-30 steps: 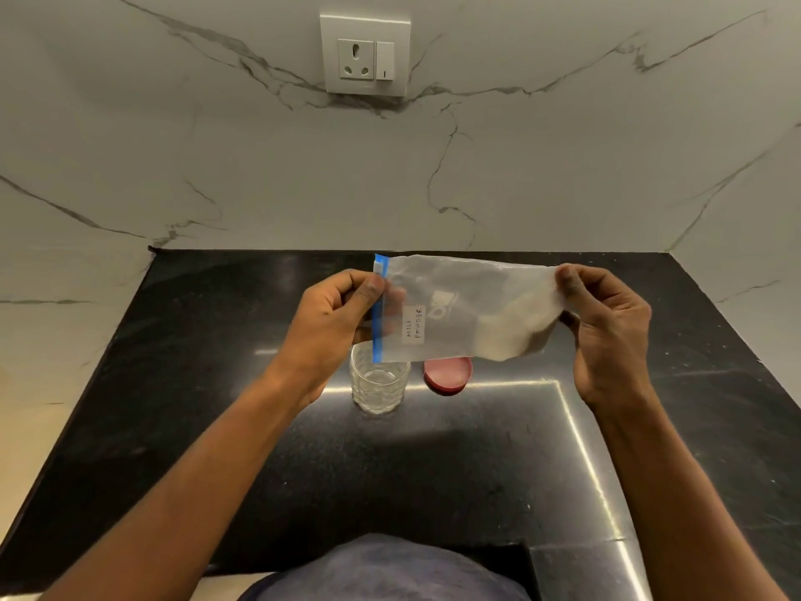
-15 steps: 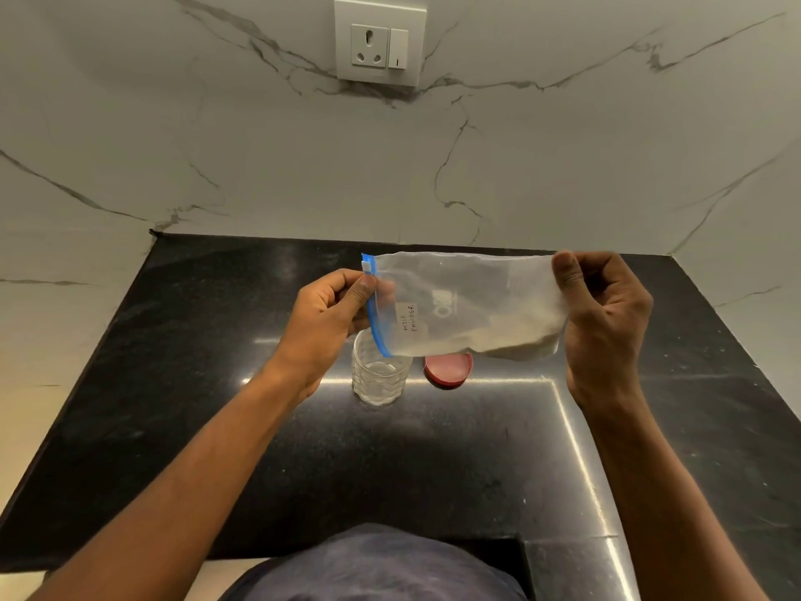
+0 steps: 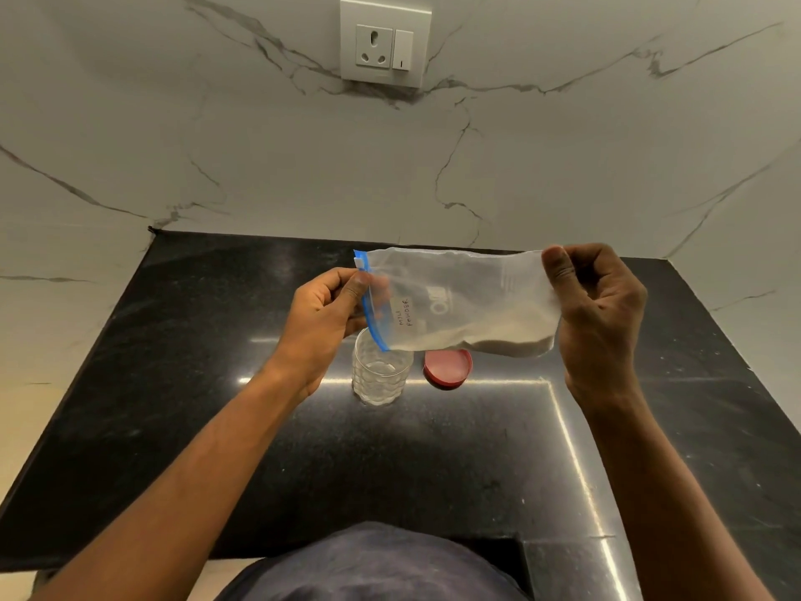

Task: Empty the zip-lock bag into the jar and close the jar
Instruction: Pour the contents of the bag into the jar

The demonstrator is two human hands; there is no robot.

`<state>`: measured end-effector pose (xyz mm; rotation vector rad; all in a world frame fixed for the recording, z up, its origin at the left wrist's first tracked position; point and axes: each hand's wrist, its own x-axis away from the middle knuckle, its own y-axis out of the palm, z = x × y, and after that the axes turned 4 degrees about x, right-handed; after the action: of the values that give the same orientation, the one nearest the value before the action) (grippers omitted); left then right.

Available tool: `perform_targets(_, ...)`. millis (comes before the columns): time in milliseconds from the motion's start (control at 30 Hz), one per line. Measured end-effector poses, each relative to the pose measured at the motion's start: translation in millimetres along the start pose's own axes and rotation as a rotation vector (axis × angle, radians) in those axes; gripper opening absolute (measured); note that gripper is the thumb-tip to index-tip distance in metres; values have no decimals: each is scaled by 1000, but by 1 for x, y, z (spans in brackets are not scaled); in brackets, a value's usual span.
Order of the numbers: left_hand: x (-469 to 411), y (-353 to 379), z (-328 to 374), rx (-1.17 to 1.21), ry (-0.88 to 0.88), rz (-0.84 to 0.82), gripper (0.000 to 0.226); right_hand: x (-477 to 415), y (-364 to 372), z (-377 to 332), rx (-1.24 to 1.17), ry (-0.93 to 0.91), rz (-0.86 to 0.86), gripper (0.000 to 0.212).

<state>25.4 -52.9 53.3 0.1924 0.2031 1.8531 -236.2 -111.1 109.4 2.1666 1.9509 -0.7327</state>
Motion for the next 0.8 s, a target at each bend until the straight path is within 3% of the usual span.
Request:
perform_targets(533,4,-4,-8,60,-51,11,20,-9,-4,-8,125,-93,-139,10)
perform_targets(800,0,-8,-14,71,-51,10,20,-5,-2,-5,106,-53,-99,13)
